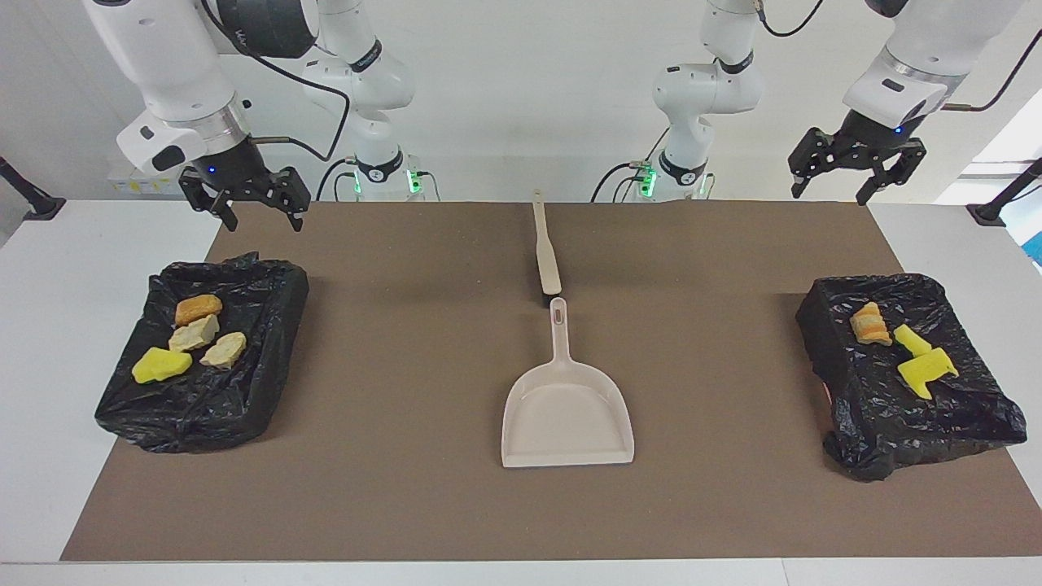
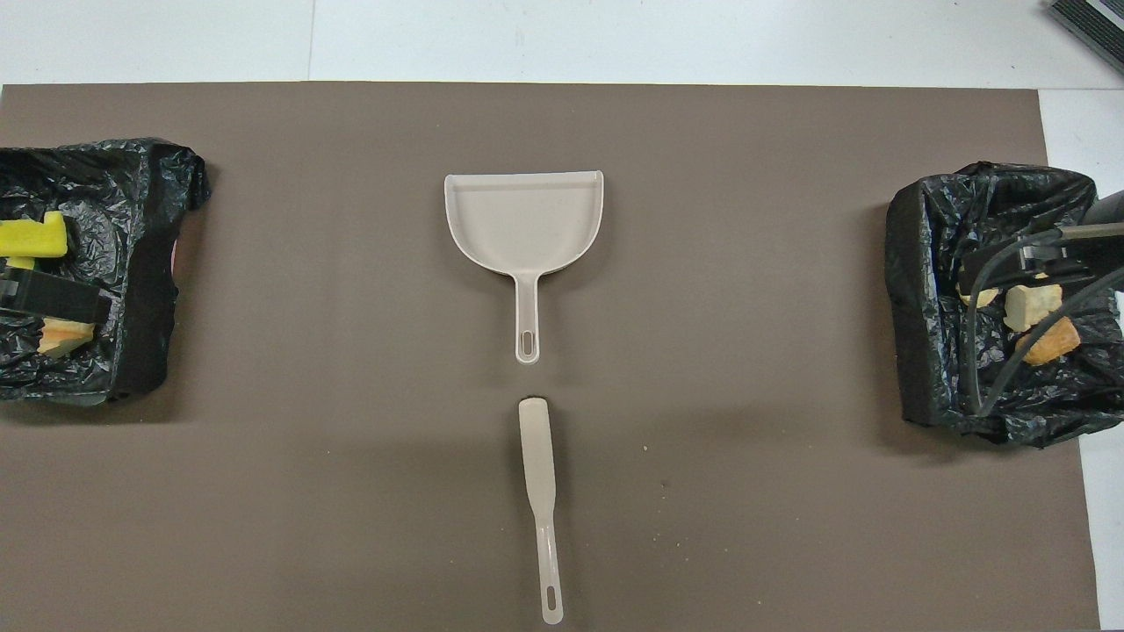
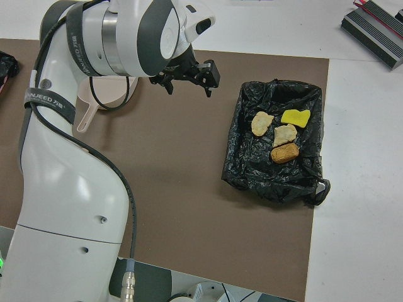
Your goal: Sweep and dump trash in bin
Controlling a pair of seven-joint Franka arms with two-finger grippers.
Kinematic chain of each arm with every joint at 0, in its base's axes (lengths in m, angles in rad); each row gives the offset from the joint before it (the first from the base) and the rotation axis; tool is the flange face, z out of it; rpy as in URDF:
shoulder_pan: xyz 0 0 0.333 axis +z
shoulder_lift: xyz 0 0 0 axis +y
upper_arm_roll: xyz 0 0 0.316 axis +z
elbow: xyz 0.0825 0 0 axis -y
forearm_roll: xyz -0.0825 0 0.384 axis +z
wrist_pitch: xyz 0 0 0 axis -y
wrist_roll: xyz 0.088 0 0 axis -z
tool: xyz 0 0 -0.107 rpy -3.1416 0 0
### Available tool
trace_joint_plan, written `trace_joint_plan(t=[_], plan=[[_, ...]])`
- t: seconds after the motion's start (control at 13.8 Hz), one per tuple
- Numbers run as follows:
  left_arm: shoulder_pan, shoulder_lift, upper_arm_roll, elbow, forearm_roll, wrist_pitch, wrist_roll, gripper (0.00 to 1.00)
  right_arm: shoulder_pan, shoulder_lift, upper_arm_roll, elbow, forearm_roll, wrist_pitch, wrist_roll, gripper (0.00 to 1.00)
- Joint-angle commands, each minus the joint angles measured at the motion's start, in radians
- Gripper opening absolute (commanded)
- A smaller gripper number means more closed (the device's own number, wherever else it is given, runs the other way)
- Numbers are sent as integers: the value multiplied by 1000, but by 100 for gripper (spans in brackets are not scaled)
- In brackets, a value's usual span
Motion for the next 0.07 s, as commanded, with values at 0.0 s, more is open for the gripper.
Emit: trace_joint_plan(t=[0.0], plan=[[13, -35, -6, -45, -7, 26, -1, 100, -9, -8, 1, 2, 16, -12, -20, 100]])
